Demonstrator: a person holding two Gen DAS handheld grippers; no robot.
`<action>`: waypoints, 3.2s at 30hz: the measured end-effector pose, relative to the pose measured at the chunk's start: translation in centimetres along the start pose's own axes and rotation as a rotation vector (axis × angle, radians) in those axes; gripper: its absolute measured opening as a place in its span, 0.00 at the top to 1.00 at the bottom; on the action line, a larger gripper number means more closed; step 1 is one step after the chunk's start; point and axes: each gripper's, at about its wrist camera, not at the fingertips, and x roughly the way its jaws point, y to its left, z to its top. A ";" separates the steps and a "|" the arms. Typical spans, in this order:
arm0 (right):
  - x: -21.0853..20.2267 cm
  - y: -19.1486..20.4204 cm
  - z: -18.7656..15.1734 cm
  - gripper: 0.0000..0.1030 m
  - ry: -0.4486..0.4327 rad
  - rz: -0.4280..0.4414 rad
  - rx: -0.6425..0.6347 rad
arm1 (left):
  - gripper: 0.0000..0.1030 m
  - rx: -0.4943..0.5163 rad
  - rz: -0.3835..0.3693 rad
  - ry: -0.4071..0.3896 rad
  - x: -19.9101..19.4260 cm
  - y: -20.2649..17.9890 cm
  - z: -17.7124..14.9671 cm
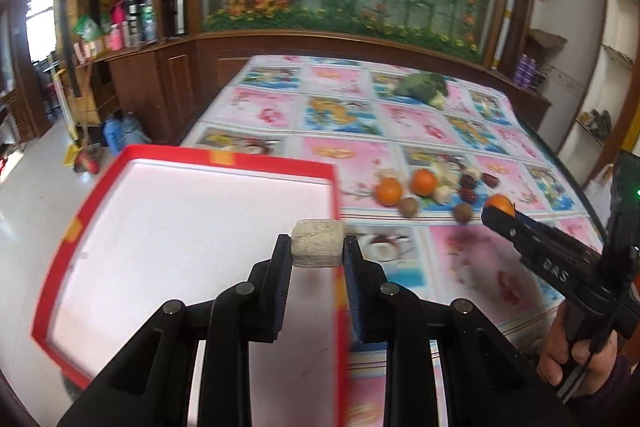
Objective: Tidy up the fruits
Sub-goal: 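Carry the orange into the tray with the right tool while the left tool drops the bread cube there, then grasp a brown kiwi with the right tool while the left tool returns to the fruit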
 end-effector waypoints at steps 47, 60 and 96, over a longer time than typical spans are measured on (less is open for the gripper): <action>0.1 5.5 -1.1 0.45 0.126 0.101 -0.135 | 0.25 -0.172 0.291 0.050 -0.6 10.6 -3.4; -1.1 -5.0 0.1 0.45 0.117 -0.014 0.012 | 0.24 0.034 0.172 0.066 0.2 1.6 -1.5; 5.6 -6.2 2.5 0.77 0.200 -0.061 -0.008 | 0.24 0.272 0.065 0.176 9.3 -7.4 3.9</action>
